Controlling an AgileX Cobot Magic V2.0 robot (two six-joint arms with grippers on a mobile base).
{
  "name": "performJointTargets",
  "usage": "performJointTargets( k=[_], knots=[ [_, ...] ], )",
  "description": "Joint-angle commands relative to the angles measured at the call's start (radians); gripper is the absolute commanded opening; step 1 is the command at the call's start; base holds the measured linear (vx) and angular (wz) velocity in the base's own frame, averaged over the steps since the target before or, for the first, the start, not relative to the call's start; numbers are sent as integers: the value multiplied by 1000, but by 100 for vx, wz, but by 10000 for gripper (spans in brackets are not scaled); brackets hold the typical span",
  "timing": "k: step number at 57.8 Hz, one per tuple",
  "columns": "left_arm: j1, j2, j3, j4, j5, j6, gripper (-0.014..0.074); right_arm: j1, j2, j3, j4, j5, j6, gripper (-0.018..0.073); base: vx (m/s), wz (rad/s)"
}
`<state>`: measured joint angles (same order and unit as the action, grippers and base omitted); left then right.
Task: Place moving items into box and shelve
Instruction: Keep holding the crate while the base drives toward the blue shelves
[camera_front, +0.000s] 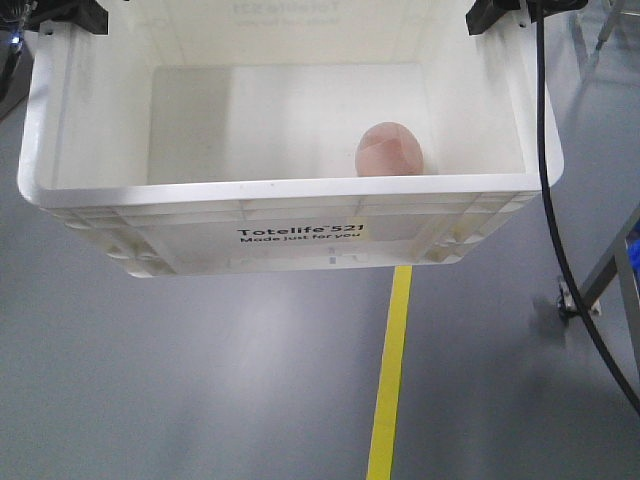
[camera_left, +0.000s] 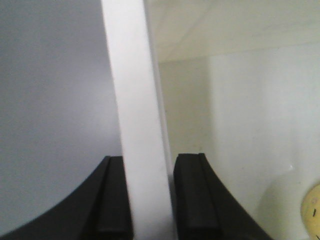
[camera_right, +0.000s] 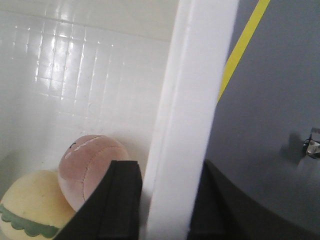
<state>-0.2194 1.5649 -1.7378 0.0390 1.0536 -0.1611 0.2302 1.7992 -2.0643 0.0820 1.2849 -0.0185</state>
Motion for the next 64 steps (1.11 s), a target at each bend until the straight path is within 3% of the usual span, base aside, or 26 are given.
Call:
performJointTargets(
  k=[1,64],
  knots=[
    [-11,-56,-35,-17,-134,13,2,1,-70,-42,25,-58,-17,-5,65,-21],
    [-11,-55,-35,-17,-134,13,2,1,-70,-42,26,-57,-17,-5,65,-19]
  ],
)
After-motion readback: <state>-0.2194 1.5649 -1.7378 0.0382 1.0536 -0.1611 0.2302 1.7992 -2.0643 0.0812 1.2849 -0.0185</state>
